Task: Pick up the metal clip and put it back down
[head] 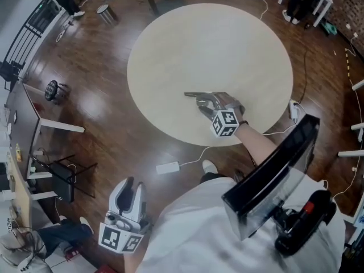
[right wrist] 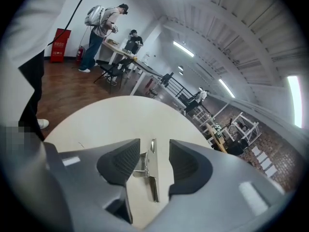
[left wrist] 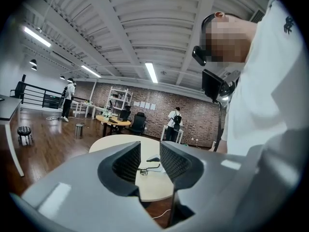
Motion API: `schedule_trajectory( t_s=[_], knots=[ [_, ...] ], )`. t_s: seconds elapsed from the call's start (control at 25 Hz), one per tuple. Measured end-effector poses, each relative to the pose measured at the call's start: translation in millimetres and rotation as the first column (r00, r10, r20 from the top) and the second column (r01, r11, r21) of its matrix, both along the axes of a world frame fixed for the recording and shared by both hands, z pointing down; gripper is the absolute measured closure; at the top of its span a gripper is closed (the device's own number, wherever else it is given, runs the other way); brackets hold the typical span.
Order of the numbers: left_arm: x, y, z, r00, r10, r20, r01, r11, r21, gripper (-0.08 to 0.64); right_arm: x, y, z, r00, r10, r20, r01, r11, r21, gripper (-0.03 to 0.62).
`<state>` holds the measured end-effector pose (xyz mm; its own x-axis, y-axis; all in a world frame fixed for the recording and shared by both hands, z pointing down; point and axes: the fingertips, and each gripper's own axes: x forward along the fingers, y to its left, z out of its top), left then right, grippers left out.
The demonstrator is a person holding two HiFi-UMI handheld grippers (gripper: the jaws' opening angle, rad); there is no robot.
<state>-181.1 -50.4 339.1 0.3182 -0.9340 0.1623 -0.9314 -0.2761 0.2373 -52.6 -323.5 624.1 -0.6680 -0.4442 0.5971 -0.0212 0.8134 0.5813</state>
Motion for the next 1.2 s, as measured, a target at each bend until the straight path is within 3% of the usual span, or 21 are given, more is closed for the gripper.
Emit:
schedule_trajectory(
  t_s=[0.2,0.52,0.96,1.2],
  knots=[
    [-0.3,31.6,0.1,0.999,0.052,0.012,-0.052,0.998,0.039,0.453,3.6,35.6,-50.8,0.996,0.054,0.076,-0.057,0.997,0.042,0.419],
    [-9.7,96.7,8.0,0.991,0.132,0.003,-0.132,0.988,0.086,0.453,-1.0,138.6,-129.5,0.968,0.115,0.222,-0.118,0.993,0.0,0.42],
    [-19.5,186.0,12.8,0.976,0.216,0.018,-0.217,0.971,0.104,0.453,-16.7,322.8,-223.3,0.905,0.13,0.405,-0.092,0.989,-0.113,0.42],
    [-15.4,200.7,13.2,0.97,0.243,-0.004,-0.241,0.964,0.114,0.453,-17.5,374.6,-259.5,0.909,0.089,0.406,-0.062,0.995,-0.08,0.423]
  ],
)
